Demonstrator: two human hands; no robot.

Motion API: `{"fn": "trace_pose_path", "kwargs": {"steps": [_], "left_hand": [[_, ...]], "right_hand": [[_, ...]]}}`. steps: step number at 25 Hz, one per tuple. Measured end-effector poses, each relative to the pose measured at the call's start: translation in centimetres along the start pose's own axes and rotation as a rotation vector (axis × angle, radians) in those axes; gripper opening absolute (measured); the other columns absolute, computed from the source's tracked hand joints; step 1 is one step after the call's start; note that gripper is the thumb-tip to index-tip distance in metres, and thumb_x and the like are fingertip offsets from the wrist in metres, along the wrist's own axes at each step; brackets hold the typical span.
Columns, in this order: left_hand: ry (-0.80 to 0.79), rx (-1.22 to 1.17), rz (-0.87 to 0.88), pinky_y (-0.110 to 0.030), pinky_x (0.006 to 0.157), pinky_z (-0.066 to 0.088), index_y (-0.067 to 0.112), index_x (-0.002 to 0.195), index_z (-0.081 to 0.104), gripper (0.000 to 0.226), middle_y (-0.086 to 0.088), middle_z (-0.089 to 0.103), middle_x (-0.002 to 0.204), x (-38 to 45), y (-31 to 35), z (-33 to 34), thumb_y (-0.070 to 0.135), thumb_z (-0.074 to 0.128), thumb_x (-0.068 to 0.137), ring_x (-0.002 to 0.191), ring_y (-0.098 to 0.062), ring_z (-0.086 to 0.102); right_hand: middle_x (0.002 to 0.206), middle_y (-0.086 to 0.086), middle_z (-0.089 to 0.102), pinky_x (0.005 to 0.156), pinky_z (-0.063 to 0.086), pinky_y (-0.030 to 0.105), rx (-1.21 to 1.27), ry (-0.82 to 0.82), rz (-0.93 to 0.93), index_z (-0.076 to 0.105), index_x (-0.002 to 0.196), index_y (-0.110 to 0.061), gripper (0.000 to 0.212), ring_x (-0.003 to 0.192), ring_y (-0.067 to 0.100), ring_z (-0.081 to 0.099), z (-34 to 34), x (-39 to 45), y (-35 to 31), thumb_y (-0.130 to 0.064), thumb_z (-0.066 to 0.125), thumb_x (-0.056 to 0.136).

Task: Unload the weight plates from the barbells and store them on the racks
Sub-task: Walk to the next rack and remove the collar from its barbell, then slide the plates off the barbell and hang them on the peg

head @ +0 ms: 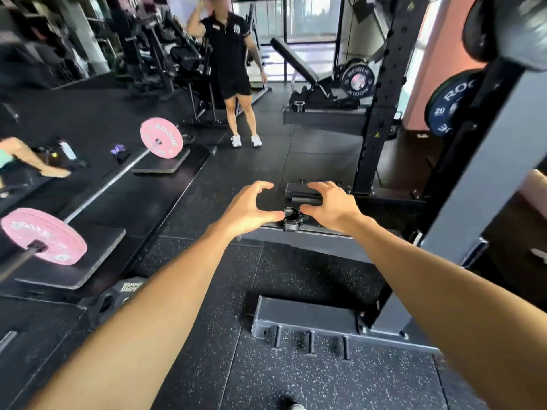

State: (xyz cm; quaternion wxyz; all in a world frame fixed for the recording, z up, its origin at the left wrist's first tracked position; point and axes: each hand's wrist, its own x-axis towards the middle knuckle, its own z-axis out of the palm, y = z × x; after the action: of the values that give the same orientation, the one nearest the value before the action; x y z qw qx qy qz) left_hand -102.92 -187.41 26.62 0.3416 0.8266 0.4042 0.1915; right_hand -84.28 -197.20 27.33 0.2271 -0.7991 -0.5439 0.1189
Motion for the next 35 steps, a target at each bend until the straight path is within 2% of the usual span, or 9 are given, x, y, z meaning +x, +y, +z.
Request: {"fn": "trace_pose_path", "kwargs": {"steps": [4, 10, 13, 21, 26, 29, 32, 35], "left_hand": [[0.026, -0.017, 0.092, -0.028, 0.095, 0.033, 0.036, 0.135, 0.043, 0.073, 0.004, 0.039, 0.145, -7.2, 5.8, -1.8, 0.044, 0.079, 0.072, 0.133, -0.015, 0.037], [0.039, -0.032, 0.186, -0.03, 0.094, 0.036, 0.037, 0.132, 0.045, 0.073, 0.003, 0.04, 0.144, -13.0, 15.0, -2.5, 0.047, 0.079, 0.069, 0.132, -0.017, 0.039], [0.035, -0.023, 0.249, -0.03, 0.092, 0.036, 0.035, 0.133, 0.044, 0.071, 0.003, 0.04, 0.144, -15.0, 20.2, -1.6, 0.046, 0.079, 0.071, 0.131, -0.016, 0.04], [0.04, -0.054, 0.345, -0.035, 0.102, 0.037, 0.033, 0.135, 0.044, 0.072, 0.001, 0.04, 0.145, -18.9, 32.7, 3.6, 0.043, 0.079, 0.073, 0.132, -0.018, 0.039], [0.094, -0.045, 0.364, -0.036, 0.102, 0.038, 0.036, 0.131, 0.045, 0.068, 0.006, 0.045, 0.14, -18.8, 36.7, 3.9, 0.04, 0.077, 0.071, 0.13, -0.014, 0.041], [0.17, -0.004, 0.419, -0.037, 0.104, 0.04, 0.024, 0.131, 0.048, 0.066, 0.003, 0.052, 0.132, -16.8, 38.3, 2.6, 0.029, 0.077, 0.072, 0.126, -0.015, 0.047], [0.275, 0.043, 0.404, -0.026, 0.092, 0.038, 0.018, 0.132, 0.048, 0.056, 0.004, 0.051, 0.122, -14.0, 39.6, 1.4, 0.021, 0.072, 0.081, 0.119, -0.013, 0.048], [0.34, 0.043, 0.356, -0.025, 0.083, 0.038, 0.02, 0.129, 0.05, 0.048, 0.002, 0.055, 0.122, -9.3, 40.3, 0.5, 0.019, 0.065, 0.083, 0.112, -0.017, 0.052]], "right_hand": [[0.145, 0.003, 0.044, 0.11, 0.033, 0.045, -0.035, 0.09, -0.041, 0.038, 0.145, -0.026, 0.069, 0.132, 0.026, 0.044, -5.1, -8.5, -2.4, -0.046, 0.064, 0.084], [0.147, 0.002, 0.041, 0.109, 0.029, 0.046, -0.071, 0.181, -0.037, 0.034, 0.146, -0.027, 0.071, 0.135, 0.026, 0.04, -13.2, -17.7, -3.1, -0.048, 0.063, 0.085], [0.148, 0.002, 0.04, 0.109, 0.029, 0.046, -0.09, 0.218, -0.011, 0.032, 0.147, -0.028, 0.073, 0.134, 0.026, 0.041, -17.4, -21.5, -1.6, -0.047, 0.063, 0.085], [0.146, 0.006, 0.042, 0.107, 0.031, 0.049, -0.146, 0.307, 0.034, 0.033, 0.146, -0.027, 0.074, 0.134, 0.03, 0.042, -28.3, -29.9, 5.6, -0.047, 0.065, 0.083], [0.148, 0.005, 0.04, 0.11, 0.026, 0.052, -0.143, 0.332, 0.032, 0.03, 0.147, -0.03, 0.072, 0.137, 0.029, 0.038, -33.0, -31.1, 9.0, -0.043, 0.063, 0.084], [0.147, 0.005, 0.041, 0.112, 0.024, 0.054, -0.13, 0.347, 0.016, 0.028, 0.148, -0.031, 0.071, 0.137, 0.03, 0.038, -35.3, -29.4, 9.5, -0.042, 0.06, 0.086], [0.144, 0.007, 0.043, 0.11, 0.028, 0.052, -0.13, 0.376, -0.011, 0.029, 0.147, -0.03, 0.067, 0.13, 0.032, 0.044, -36.5, -26.6, 9.0, -0.041, 0.058, 0.088], [0.14, 0.007, 0.046, 0.108, 0.033, 0.053, -0.137, 0.386, -0.013, 0.03, 0.147, -0.027, 0.064, 0.126, 0.032, 0.048, -37.3, -22.0, 8.8, -0.039, 0.056, 0.089]]}}
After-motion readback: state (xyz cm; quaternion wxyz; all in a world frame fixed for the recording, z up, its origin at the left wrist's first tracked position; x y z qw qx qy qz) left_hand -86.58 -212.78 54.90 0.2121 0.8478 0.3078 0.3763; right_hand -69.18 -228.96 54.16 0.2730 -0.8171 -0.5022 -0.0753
